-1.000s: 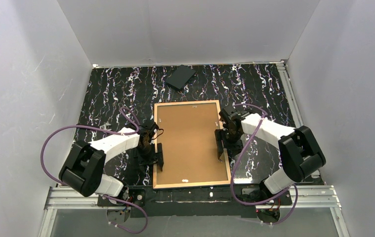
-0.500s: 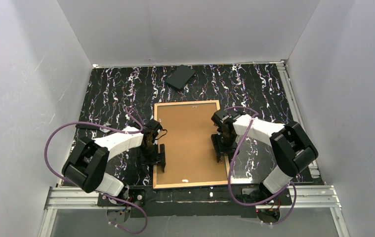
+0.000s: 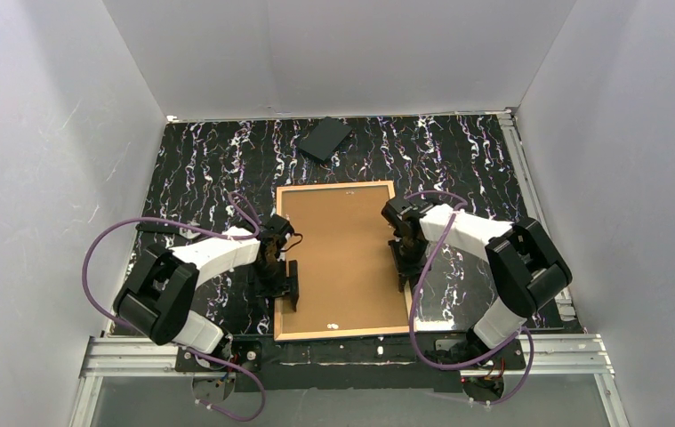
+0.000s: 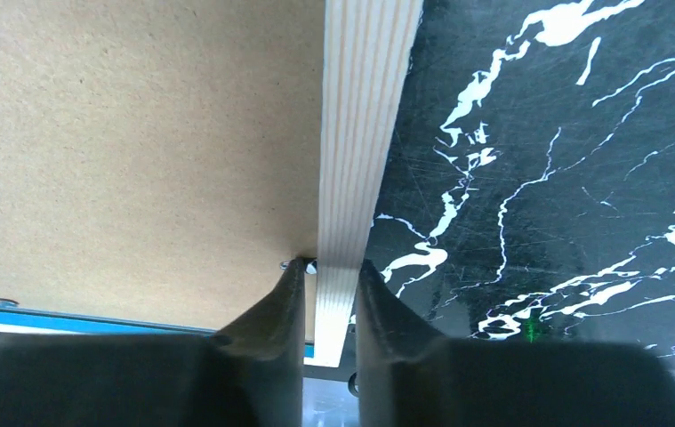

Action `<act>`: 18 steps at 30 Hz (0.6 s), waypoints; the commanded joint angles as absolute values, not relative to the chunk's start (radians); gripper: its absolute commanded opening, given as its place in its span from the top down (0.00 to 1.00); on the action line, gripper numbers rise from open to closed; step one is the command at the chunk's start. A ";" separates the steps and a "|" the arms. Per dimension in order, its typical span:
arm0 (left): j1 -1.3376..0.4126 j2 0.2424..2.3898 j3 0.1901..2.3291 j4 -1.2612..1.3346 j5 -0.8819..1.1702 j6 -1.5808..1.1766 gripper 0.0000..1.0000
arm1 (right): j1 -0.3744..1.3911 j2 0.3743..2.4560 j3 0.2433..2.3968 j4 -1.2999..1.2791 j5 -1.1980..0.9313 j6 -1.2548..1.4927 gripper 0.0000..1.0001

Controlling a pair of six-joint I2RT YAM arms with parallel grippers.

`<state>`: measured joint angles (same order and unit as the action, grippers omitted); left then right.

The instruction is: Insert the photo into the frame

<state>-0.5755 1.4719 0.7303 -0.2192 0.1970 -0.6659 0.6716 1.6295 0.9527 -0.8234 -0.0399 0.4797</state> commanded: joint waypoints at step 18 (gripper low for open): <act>-0.595 1.506 0.699 -0.293 0.141 -0.648 0.31 | 0.686 1.592 0.988 -0.789 -0.054 0.503 0.37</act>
